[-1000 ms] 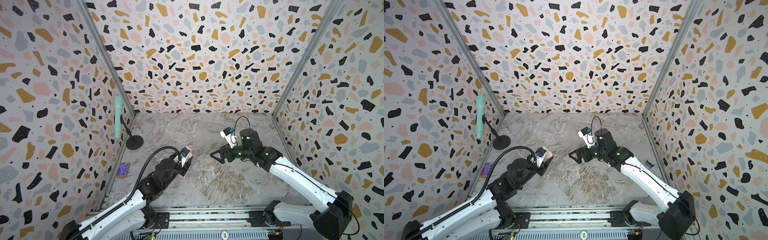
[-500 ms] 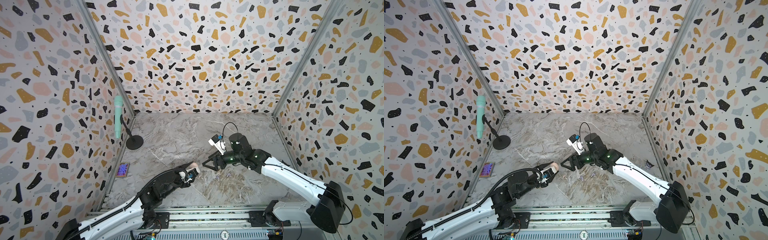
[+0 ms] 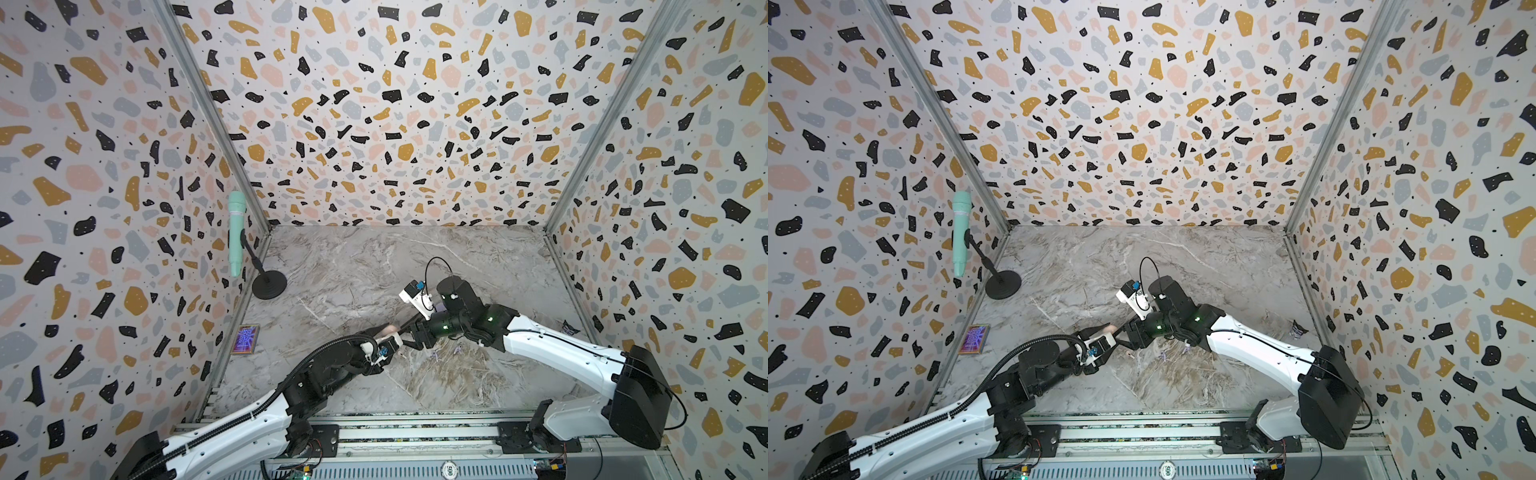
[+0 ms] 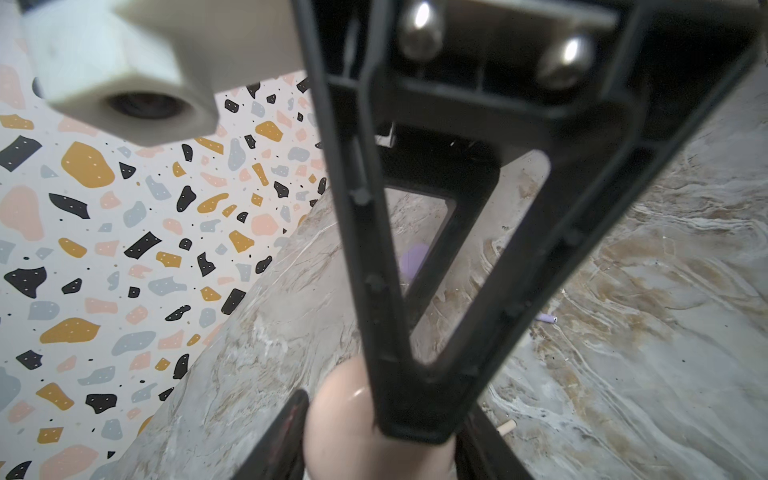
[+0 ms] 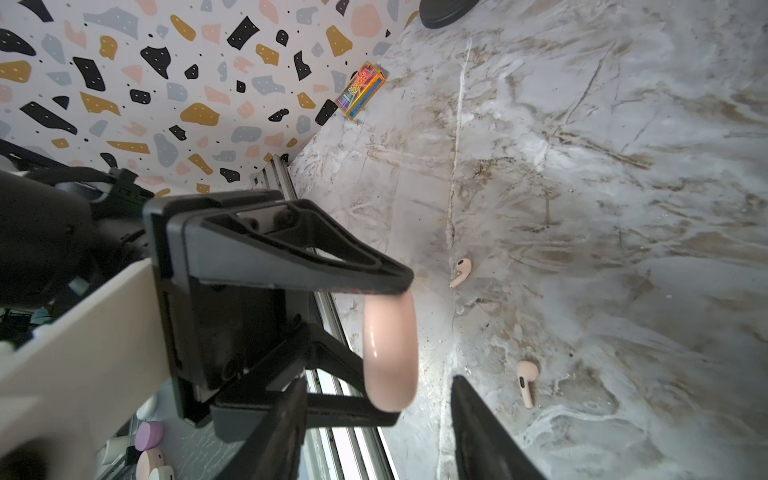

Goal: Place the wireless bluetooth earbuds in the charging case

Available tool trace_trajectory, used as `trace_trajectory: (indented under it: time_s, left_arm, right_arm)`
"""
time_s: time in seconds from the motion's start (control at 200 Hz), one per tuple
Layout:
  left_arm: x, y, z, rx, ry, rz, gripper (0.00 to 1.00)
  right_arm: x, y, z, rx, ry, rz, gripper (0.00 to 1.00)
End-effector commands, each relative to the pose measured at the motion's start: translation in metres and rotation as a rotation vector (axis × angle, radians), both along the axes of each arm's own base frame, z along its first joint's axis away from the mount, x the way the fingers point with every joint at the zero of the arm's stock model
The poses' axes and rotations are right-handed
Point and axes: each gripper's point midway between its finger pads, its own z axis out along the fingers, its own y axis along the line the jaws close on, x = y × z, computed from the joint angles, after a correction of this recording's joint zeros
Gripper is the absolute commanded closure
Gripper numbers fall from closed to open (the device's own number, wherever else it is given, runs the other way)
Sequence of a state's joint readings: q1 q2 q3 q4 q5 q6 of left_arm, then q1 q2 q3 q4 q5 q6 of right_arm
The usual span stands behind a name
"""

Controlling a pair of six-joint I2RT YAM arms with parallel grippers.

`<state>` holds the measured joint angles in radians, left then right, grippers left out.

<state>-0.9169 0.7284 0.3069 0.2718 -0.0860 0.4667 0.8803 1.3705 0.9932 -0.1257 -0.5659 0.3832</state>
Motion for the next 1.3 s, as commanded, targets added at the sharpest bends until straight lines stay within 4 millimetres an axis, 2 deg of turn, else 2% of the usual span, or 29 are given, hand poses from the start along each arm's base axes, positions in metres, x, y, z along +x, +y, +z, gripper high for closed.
trace_trajectory:
  time_s: [0.0, 0.245, 0.821, 1.001, 1.156, 1.196, 1.261, 1.296]
  left_arm:
    - [0.0, -0.005, 0.015, -0.064, -0.025, -0.013, 1.0]
    - [0.002, -0.004, 0.018, -0.077, -0.028, 0.003, 1.0]
    - [0.003, -0.005, 0.018, -0.085, -0.019, 0.009, 1.0]
    - [0.004, -0.005, 0.017, -0.084, -0.016, 0.009, 1.0]
    - [0.006, -0.004, 0.019, -0.088, -0.023, 0.027, 1.0]
    - [0.007, -0.003, 0.02, -0.091, -0.026, 0.034, 0.93]
    - [0.008, -0.002, 0.022, -0.098, -0.03, 0.037, 0.71]
    - [0.007, -0.002, 0.022, -0.103, -0.03, 0.037, 0.65]
  right_arm:
    - [0.001, 0.005, 0.004, 0.03, -0.015, -0.009, 0.47]
    - [0.003, 0.005, -0.006, 0.005, -0.006, -0.027, 0.51]
    - [0.001, 0.015, -0.011, 0.02, 0.015, -0.009, 0.64]
    - [0.001, 0.016, -0.009, 0.028, 0.011, -0.009, 0.71]
    - [0.0, 0.016, -0.011, 0.028, 0.019, -0.006, 0.85]
    - [0.0, 0.016, -0.011, 0.029, 0.018, -0.004, 0.88]
    - [-0.001, 0.015, -0.009, 0.032, 0.015, -0.006, 0.95]
    - [-0.001, 0.015, -0.008, 0.031, 0.012, -0.006, 1.0]
